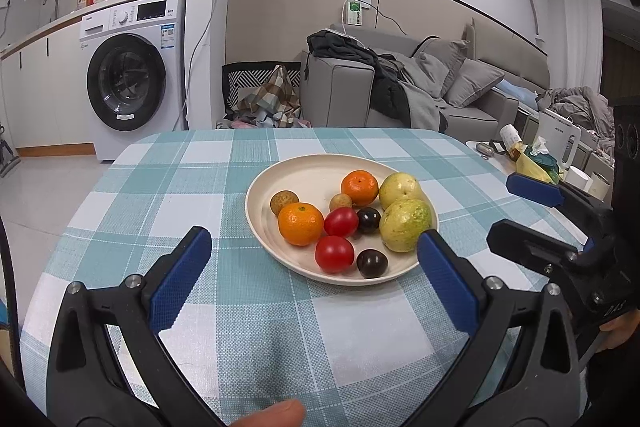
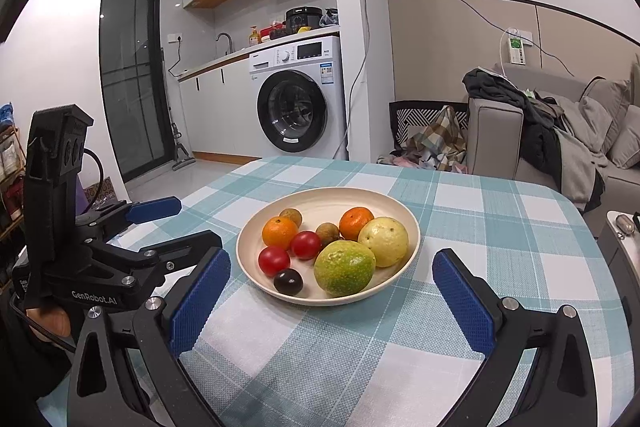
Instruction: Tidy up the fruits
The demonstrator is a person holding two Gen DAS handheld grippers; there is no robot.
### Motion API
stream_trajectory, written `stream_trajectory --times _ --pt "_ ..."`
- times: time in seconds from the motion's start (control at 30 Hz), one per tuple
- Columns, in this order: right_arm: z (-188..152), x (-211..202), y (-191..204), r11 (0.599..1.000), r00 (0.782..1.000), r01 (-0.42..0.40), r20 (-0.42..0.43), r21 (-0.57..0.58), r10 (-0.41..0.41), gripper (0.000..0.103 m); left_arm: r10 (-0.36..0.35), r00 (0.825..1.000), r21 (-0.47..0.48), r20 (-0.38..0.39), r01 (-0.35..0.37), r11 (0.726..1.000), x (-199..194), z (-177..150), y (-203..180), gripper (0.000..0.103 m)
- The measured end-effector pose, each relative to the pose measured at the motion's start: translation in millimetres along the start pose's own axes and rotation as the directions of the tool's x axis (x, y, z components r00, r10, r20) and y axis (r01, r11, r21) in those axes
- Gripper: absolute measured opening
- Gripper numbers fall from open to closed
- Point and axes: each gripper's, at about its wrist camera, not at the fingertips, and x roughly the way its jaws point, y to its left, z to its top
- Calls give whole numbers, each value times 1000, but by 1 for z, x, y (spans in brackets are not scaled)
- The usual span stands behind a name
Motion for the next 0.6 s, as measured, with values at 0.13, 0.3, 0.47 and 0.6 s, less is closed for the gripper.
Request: stream_trajectory --times 0.13,0.3,0.47,0.6 --pt "0 1 -1 1000 1000 0 -4 2 0 103 0 1000 1 1 0 1000 0 0 0 102" --pt "0 1 -1 1000 1000 0 -4 1 0 103 -2 1000 3 -1 2 1000 0 0 0 102" --pt "0 2 -2 1000 1000 -2 -6 0 2 103 -2 1000 6 -2 2 1000 0 0 0 102" --pt "0 3 -2 1000 1000 -1 -9 0 1 103 0 1000 6 -3 0 1000 0 0 0 102"
